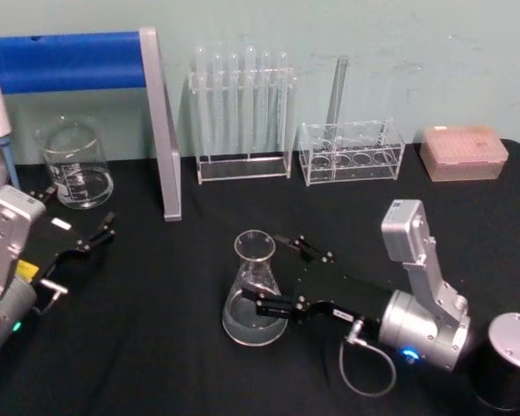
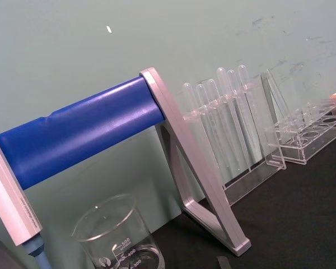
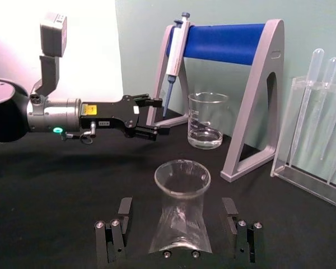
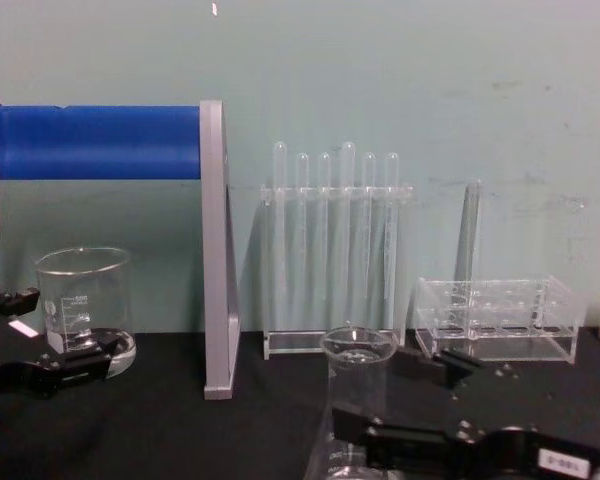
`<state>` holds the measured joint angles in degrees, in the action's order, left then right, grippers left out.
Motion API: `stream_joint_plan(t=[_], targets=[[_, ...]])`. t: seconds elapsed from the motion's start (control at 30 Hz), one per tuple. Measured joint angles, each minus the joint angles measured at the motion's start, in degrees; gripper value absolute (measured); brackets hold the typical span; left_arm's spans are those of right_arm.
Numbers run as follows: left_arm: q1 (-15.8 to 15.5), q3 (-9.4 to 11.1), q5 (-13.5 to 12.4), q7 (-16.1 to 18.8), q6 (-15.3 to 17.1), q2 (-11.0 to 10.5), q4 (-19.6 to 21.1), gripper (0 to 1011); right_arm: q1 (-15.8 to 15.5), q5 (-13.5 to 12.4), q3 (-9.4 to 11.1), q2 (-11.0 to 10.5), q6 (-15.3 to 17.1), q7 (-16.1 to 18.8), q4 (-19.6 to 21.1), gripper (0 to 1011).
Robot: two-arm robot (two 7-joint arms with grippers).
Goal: Grasp the erlenmeyer flask with one hand, shake it three times, then place it back.
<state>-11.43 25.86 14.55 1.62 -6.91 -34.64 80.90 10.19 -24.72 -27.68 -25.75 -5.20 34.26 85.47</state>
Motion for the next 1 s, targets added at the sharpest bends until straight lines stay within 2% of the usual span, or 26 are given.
stream_joint_plan(t=[0.2,0.3,0.43,0.53,0.6,0.73,0.83,1.0], targets=[[0.0,0.0,0.0,0.0,0.0,0.0,0.0,1001,-1.3,-1.1,0.6,-2.3,0.8,0.8,1.9,1000],[0.0,0.0,0.0,0.0,0.0,0.0,0.0,1001,-2.5,-2.4,1.4,-4.4,1.3,1.4,3.4,1000],[0.0,0.0,0.0,0.0,0.0,0.0,0.0,1001,-3.6,-3.2,2.2,-6.0,1.4,1.7,4.6,1000],[0.0,0.0,0.0,0.0,0.0,0.0,0.0,1001,-4.7,-3.9,3.6,-7.6,1.1,1.2,5.5,1000],[0.0,0.0,0.0,0.0,0.0,0.0,0.0,1001,-4.9,-3.9,4.3,-7.8,0.9,0.3,5.5,1000],[0.0,0.0,0.0,0.0,0.0,0.0,0.0,1001,-5.0,-3.4,6.2,-7.5,0.4,-3.1,4.8,1000],[0.0,0.0,0.0,0.0,0.0,0.0,0.0,1001,-4.5,-1.6,8.4,-5.9,-0.3,-7.6,3.2,1000],[0.0,0.0,0.0,0.0,0.0,0.0,0.0,1001,-3.0,1.2,10.2,-3.1,-1.2,-13.1,0.5,1000]])
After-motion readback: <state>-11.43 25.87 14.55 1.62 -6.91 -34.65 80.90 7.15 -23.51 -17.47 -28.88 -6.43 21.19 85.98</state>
